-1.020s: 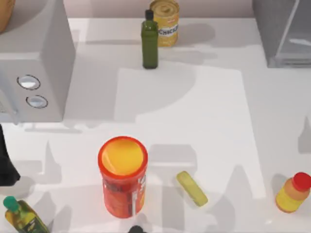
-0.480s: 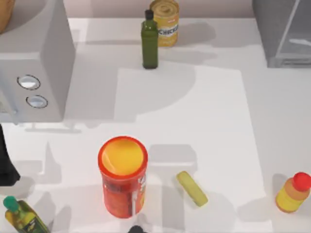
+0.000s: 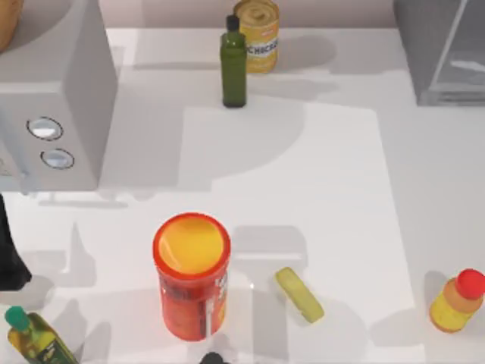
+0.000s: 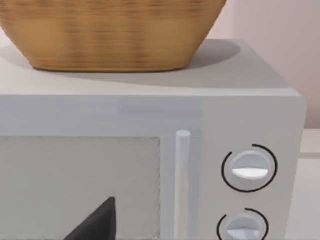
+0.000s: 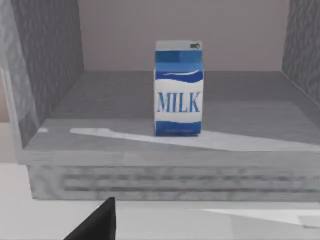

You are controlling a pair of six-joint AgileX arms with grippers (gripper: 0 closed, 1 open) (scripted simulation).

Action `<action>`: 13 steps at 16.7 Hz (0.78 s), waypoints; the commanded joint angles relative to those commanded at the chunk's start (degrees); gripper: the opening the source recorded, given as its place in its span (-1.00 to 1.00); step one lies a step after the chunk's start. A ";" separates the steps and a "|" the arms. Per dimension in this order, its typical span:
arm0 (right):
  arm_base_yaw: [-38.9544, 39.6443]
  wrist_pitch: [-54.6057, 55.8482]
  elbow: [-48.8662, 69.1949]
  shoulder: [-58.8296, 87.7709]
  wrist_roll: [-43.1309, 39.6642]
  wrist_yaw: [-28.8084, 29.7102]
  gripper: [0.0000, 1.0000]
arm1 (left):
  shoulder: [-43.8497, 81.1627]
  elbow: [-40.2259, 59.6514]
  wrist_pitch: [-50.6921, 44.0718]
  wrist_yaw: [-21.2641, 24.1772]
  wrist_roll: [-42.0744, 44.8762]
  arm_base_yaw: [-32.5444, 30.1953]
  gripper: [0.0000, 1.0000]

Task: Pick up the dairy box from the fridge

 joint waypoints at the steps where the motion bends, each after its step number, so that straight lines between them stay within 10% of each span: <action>1: 0.07 -0.06 0.13 0.08 -0.01 0.05 1.00 | 0.00 0.00 0.00 0.00 0.00 0.00 1.00; 13: 13.34 -20.87 36.66 19.53 -1.20 14.01 1.00 | 0.00 0.00 0.00 0.00 0.00 0.00 1.00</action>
